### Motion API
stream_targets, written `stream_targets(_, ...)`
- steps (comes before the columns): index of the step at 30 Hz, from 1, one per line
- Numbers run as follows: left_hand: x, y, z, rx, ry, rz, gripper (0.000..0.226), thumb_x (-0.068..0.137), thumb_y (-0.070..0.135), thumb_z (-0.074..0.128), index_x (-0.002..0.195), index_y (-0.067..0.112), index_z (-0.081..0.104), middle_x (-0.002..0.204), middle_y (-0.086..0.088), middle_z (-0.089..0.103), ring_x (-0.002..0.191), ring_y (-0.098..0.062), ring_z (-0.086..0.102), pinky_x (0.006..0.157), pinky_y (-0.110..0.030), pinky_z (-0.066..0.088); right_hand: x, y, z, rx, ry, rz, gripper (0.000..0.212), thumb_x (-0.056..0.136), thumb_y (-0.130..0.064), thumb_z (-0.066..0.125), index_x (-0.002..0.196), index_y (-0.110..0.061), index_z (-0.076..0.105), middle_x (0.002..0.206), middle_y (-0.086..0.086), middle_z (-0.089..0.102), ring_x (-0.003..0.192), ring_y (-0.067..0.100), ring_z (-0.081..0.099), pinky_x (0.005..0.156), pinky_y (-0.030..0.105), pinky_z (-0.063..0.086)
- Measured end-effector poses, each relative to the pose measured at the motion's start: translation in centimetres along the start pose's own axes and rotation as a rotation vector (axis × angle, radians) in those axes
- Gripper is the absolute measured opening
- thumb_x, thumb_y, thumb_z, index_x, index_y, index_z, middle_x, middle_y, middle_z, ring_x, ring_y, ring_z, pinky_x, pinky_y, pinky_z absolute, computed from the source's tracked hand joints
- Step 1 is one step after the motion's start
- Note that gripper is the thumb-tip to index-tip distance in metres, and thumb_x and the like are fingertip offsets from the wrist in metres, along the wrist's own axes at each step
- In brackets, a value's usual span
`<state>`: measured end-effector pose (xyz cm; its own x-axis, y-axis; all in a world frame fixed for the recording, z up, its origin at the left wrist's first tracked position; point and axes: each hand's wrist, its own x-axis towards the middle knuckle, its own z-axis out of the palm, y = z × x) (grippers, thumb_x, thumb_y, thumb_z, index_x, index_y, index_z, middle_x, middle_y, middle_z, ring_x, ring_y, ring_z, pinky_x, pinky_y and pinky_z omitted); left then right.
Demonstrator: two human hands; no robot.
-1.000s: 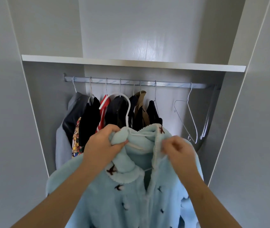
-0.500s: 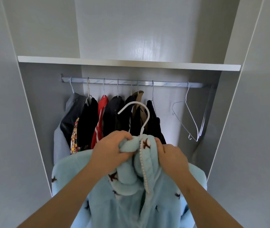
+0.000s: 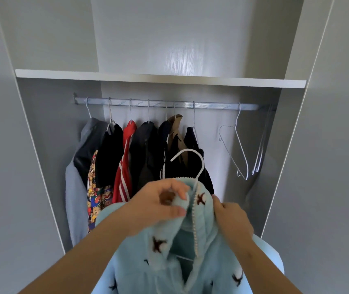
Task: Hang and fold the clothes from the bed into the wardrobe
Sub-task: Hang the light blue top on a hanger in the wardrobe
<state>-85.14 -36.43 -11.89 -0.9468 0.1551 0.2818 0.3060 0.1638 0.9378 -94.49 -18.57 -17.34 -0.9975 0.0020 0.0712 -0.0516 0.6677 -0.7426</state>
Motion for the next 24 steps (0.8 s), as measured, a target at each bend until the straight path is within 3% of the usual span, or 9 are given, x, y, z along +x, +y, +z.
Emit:
stream_targets(3, 0.1, -0.2, -0.8, -0.193, 0.023, 0.115, 0.026, 0.079, -0.001, 0.062, 0.093, 0.021, 0.067, 0.103, 0.001, 0.066, 0.092, -0.017, 0.065, 0.078, -0.030, 0.053, 0.5, 0.7, -0.8, 0.124, 0.000, 0.055, 0.055, 0.092, -0.051, 0.039, 0.057, -0.012, 0.054, 0.061, 0.003, 0.056, 0.061, 0.017, 0.053, 0.061, 0.027, 0.040)
stream_targets(6, 1.3, -0.8, -1.4, 0.592, 0.459, 0.146, 0.019, 0.091, 0.021, 0.056, 0.110, 0.025, 0.057, 0.109, 0.006, 0.062, 0.102, -0.012, 0.058, 0.091, -0.037, 0.047, 0.8, 0.7, -1.3, 0.248, -0.013, 0.084, 0.051, 0.091, -0.046, 0.043, 0.062, -0.008, 0.060, 0.066, 0.008, 0.059, 0.064, 0.022, 0.054, 0.066, 0.031, 0.042)
stream_targets(9, 1.9, -0.9, -0.3, 0.983, 0.156, -0.224, 0.067, 0.076, 0.075, 0.030, 0.121, 0.030, 0.049, 0.105, 0.008, 0.060, 0.100, -0.013, 0.057, 0.092, -0.037, 0.043, 0.7, 0.8, -1.5, 0.276, 0.003, 0.071, 0.048, 0.090, -0.043, 0.045, 0.051, -0.014, 0.046, 0.057, 0.003, 0.049, 0.059, 0.020, 0.047, 0.061, 0.029, 0.038)
stream_targets(12, 2.7, -1.1, 1.7, 0.685, 0.029, -0.306, 0.052, 0.065, 0.082, 0.044, 0.095, 0.041, 0.051, 0.088, 0.016, 0.060, 0.083, -0.004, 0.058, 0.075, -0.024, 0.046, 0.4, 0.8, -1.3, 0.230, -0.010, 0.035, 0.049, 0.090, -0.040, 0.048, 0.047, -0.017, 0.038, 0.050, -0.002, 0.041, 0.053, 0.016, 0.040, 0.056, 0.027, 0.033)
stream_targets(14, 3.8, -1.2, 2.4, 0.501, 0.157, -0.229, 0.022, 0.076, 0.044, 0.070, 0.087, 0.033, 0.054, 0.084, 0.013, 0.060, 0.079, -0.004, 0.057, 0.068, -0.018, 0.046, 0.1, 1.2, -1.4, 0.200, -0.021, 0.033, 0.050, 0.090, -0.038, 0.048, 0.046, -0.018, 0.035, 0.048, -0.003, 0.038, 0.052, 0.016, 0.038, 0.056, 0.027, 0.032)
stream_targets(18, 5.2, -0.1, 1.9, 0.372, 0.601, 0.067, 0.030, 0.077, -0.006, 0.054, 0.072, 0.024, 0.049, 0.068, 0.007, 0.051, 0.059, -0.004, 0.045, 0.048, -0.007, 0.036, 0.2, 2.6, -2.2, 0.237, -0.049, 0.123, 0.045, 0.090, -0.035, 0.050, 0.051, -0.014, 0.046, 0.057, 0.003, 0.051, 0.060, 0.020, 0.048, 0.063, 0.029, 0.039)
stream_targets(20, 5.6, 0.3, 1.9, 0.214, 0.474, 0.153, 0.032, 0.081, -0.009, 0.051, 0.080, 0.022, 0.051, 0.078, 0.005, 0.055, 0.070, -0.007, 0.050, 0.057, -0.006, 0.040, 0.4, 3.0, -2.5, 0.246, -0.074, 0.163, 0.037, 0.090, -0.026, 0.051, 0.056, -0.011, 0.054, 0.060, 0.005, 0.057, 0.063, 0.023, 0.053, 0.066, 0.031, 0.043)
stream_targets(22, 5.8, 0.1, 2.7, 0.130, 0.131, 0.053, 0.012, 0.094, 0.015, 0.051, 0.094, 0.026, 0.055, 0.099, 0.005, 0.060, 0.090, -0.004, 0.054, 0.072, -0.008, 0.044, 0.4, 3.6, -2.7, 0.261, -0.067, 0.198, 0.033, 0.088, -0.021, 0.052, 0.057, -0.011, 0.055, 0.061, 0.006, 0.057, 0.063, 0.023, 0.051, 0.066, 0.032, 0.041)
stream_targets(24, 6.1, -1.2, 2.9, 0.241, 0.021, -0.091, 0.016, 0.094, 0.043, 0.041, 0.100, 0.036, 0.054, 0.105, 0.012, 0.059, 0.099, 0.000, 0.053, 0.076, -0.012, 0.043, 0.5, 4.3, -3.2, 0.315, -0.053, 0.236, 0.030, 0.086, -0.022, 0.054, 0.059, -0.010, 0.057, 0.064, 0.008, 0.059, 0.067, 0.026, 0.053, 0.069, 0.035, 0.042)
